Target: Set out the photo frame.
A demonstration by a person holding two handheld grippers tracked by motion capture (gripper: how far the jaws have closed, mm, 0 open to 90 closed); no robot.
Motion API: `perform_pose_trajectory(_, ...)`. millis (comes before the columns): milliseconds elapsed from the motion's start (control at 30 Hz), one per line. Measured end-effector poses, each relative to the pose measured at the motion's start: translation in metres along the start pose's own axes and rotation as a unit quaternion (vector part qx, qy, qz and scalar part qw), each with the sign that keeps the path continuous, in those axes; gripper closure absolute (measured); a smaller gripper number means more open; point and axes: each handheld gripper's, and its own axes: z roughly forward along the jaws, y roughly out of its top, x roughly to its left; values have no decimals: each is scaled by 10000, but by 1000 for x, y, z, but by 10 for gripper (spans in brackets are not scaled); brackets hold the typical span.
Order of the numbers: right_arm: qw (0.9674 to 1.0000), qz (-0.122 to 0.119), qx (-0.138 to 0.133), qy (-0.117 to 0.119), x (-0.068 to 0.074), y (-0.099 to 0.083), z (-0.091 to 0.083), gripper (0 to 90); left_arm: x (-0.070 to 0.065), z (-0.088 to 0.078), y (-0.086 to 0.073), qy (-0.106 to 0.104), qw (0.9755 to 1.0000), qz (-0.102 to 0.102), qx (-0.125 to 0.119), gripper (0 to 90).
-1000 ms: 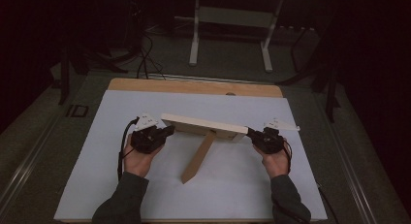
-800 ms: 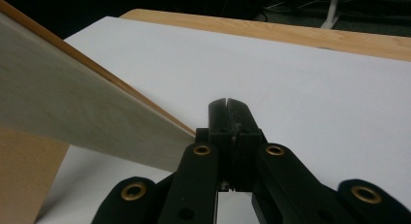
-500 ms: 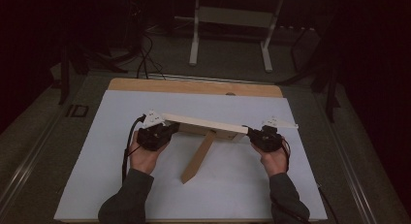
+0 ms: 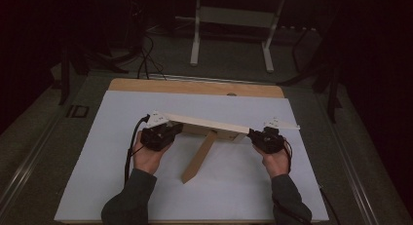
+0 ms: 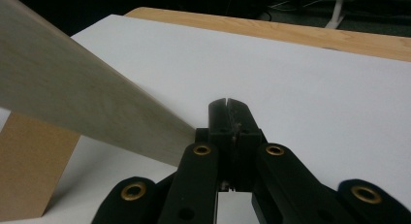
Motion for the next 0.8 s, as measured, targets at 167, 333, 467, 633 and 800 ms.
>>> perform_pose_trajectory(167, 10000, -19, 11, 13, 0, -1, -1, 898, -5, 5, 1, -56, 10000, 50, 30, 899)
perform_pose_trajectory(333, 10000, -45, 25, 17, 1, -1, -2, 898, -8, 8, 3, -91, 9999, 107, 49, 899)
perform_pose_trajectory(467, 10000, -61, 16, 20, 1, 1, -2, 897, -12, 9, 4, -119, 9998, 134, 38, 899)
perform_pose_trajectory(633, 10000, -60, 6, 32, 1, 4, -2, 898, -14, 11, 5, -148, 9998, 150, 49, 898)
perform_pose_trajectory(800, 9999, 22, -17, 104, 0, 3, -3, 898, -18, 13, 6, -205, 9996, 207, 40, 898)
